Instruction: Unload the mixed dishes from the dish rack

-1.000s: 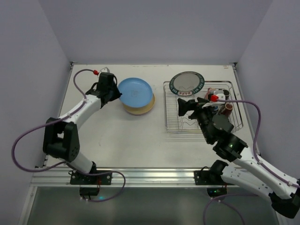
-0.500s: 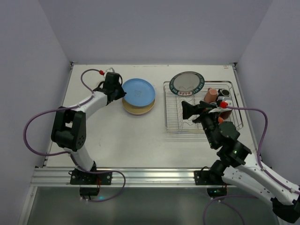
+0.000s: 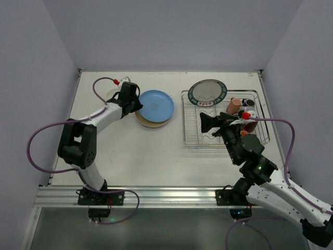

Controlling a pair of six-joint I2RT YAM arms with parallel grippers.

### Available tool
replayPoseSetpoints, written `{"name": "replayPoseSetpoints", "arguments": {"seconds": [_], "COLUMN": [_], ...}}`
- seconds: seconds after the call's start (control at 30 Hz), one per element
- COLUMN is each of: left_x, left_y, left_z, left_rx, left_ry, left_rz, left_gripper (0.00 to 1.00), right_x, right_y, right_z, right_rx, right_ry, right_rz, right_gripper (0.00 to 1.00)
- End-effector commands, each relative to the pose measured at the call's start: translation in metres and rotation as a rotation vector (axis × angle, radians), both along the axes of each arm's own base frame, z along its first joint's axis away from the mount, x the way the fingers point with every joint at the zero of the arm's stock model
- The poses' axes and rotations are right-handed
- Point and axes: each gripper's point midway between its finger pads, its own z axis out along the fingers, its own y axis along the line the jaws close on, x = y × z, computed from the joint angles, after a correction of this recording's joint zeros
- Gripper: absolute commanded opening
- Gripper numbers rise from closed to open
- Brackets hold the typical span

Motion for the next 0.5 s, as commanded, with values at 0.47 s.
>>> {"name": "replayPoseSetpoints", "arguments": {"seconds": [0.47], "left_x": [-0.012], "left_y": [0.041], "left_z": [0.037], "left_rx": [0.12], "left_ry": [-0.065], "left_rz": [0.162], "left_gripper": [0.24], "right_x": [0.001], "right_y": [0.005], "right_z": [0.009], "right_rx": [0.047], "right_ry": [-0.024], "right_rz": [0.015], "right_gripper": [0.99]}}
